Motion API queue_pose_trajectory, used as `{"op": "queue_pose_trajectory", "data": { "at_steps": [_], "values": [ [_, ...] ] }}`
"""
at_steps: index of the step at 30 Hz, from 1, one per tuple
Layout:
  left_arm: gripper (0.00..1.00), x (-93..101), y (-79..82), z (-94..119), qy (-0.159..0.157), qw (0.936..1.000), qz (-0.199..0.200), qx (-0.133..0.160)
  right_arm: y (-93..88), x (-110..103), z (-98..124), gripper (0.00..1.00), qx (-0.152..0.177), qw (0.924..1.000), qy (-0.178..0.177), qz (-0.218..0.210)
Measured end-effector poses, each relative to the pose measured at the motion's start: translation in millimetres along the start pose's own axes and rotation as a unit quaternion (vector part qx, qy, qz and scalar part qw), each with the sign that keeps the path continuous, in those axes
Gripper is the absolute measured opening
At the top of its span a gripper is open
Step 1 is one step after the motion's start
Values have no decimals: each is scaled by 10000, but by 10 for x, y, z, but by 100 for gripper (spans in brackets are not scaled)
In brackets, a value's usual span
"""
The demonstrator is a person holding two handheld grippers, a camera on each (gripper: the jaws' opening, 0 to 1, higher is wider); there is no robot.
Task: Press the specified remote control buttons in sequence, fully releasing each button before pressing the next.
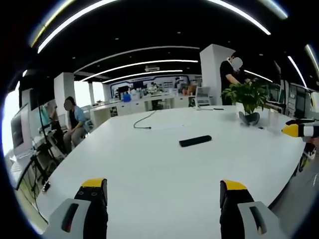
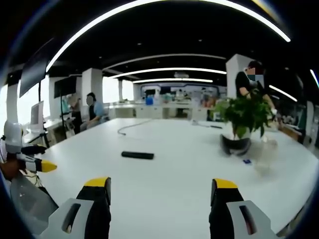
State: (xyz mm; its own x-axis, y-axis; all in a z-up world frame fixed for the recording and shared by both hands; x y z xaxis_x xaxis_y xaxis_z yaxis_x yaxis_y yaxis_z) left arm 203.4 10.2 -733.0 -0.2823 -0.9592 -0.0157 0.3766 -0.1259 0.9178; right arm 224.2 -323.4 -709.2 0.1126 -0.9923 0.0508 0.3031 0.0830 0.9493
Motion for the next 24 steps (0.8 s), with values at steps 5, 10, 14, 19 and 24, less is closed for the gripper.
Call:
{"op": "queue_pose_trajectory", "data": {
  "at_steps": [5,10,14,19,24],
  "values": [
    [98,42,159,-40,-151,9996,-252,50,-12,-4,-3,81,-37,10000,4,24],
    [100,78,270,-148,-453,9986,-270,-4,-38,-11,-6,80,-125,9999,22,11],
    [100,135,345,-248,-677,9975,-220,-34,-25,6,-3,81,-80,10000,-21,-3],
    [100,192,481,-426,-1023,9940,-362,-138,-35,21,-8,81,-105,9999,-52,-11],
    [100,183,581,-593,-1269,9909,-400,-216,-48,19,-11,81,-146,9999,-54,25]
  ]
}}
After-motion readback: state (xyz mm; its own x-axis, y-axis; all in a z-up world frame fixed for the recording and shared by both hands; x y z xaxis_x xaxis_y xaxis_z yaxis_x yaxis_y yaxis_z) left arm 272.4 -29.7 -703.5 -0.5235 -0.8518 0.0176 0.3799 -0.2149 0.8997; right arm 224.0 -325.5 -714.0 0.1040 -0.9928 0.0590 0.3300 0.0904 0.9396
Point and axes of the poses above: the point that each gripper's makers call its tool centre point, and the gripper's own axes: z roughly backward along the fingers, x roughly to its right, y roughly out of its top, the point moved 1 cm from there along z, roughly backward along the fingers, and after that the axes turned 10 degrees about -y, right-handed, at the moved point
